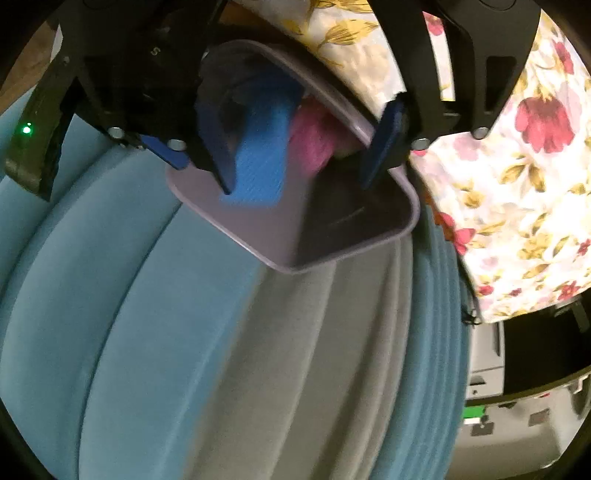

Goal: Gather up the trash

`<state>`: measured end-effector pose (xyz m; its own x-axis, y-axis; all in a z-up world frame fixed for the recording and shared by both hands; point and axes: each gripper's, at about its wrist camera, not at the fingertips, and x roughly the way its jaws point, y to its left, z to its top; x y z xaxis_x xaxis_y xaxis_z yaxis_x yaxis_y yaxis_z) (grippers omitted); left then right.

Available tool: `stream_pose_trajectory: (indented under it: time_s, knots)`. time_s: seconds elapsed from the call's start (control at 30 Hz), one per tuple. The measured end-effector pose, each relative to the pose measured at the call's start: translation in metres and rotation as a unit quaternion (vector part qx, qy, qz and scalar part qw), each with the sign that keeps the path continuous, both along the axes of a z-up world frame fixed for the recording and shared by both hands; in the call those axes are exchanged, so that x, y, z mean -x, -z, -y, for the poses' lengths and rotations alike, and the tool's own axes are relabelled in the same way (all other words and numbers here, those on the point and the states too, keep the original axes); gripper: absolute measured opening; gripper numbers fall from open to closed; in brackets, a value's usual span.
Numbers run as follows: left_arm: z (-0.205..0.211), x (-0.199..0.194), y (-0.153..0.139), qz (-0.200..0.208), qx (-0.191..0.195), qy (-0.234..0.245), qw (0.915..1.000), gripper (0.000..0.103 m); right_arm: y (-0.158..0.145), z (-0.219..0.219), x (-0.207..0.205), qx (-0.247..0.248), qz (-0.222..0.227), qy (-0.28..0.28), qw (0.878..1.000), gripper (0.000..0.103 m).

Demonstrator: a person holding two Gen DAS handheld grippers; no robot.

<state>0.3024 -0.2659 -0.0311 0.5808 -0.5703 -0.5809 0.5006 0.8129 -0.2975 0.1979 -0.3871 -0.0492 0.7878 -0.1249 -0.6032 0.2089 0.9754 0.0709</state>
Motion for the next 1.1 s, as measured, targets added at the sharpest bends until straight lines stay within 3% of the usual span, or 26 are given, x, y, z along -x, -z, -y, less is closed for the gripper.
stream_pose_trajectory:
  time_s: [0.07, 0.17, 0.23, 0.47, 0.77, 1.1]
  knots:
    - [-0.009, 0.003, -0.002, 0.008, -0.007, -0.018, 0.9998, 0.088, -0.001, 0.000, 0.005, 0.003, 0.004, 0.002, 1.000, 0.057]
    - [-0.024, 0.012, -0.006, 0.039, -0.033, -0.059, 0.9970, 0.097, -0.005, -0.002, 0.010, 0.011, 0.012, 0.003, 1.000, 0.072]
    - [-0.035, 0.020, -0.009, 0.057, -0.054, -0.082, 0.9936, 0.097, -0.009, -0.009, 0.012, 0.014, 0.023, 0.003, 1.000, 0.083]
    - [-0.089, 0.051, -0.014, 0.088, -0.090, -0.154, 0.9800, 0.097, -0.019, -0.034, 0.028, 0.023, 0.041, 0.003, 0.999, 0.095]
    - [-0.143, 0.113, -0.021, 0.118, -0.112, -0.200, 0.9663, 0.097, -0.032, -0.080, 0.056, 0.030, 0.068, -0.006, 0.997, 0.097]
    - [-0.202, 0.181, -0.024, 0.118, -0.116, -0.255, 0.9527, 0.097, -0.044, -0.130, 0.109, 0.043, 0.106, -0.033, 0.993, 0.097]
